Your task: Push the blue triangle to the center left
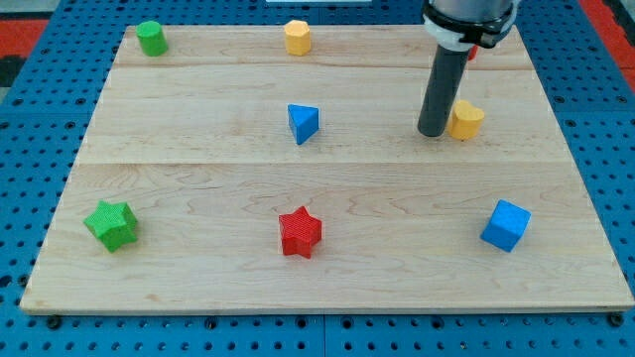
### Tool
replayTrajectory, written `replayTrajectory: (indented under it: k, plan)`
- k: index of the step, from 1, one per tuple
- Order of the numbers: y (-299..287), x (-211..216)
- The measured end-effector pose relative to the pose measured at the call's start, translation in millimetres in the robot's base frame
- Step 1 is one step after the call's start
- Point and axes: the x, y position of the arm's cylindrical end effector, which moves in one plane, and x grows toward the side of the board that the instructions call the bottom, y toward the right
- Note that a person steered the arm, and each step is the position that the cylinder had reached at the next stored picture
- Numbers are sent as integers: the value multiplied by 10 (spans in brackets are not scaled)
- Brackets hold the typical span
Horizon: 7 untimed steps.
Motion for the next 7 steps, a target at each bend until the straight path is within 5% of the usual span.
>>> replayTrajectory:
  k: [2, 3, 5, 7]
  plan:
    - [342, -208]
    - [48, -112]
    - [-1490, -97]
    - [-1731, -84]
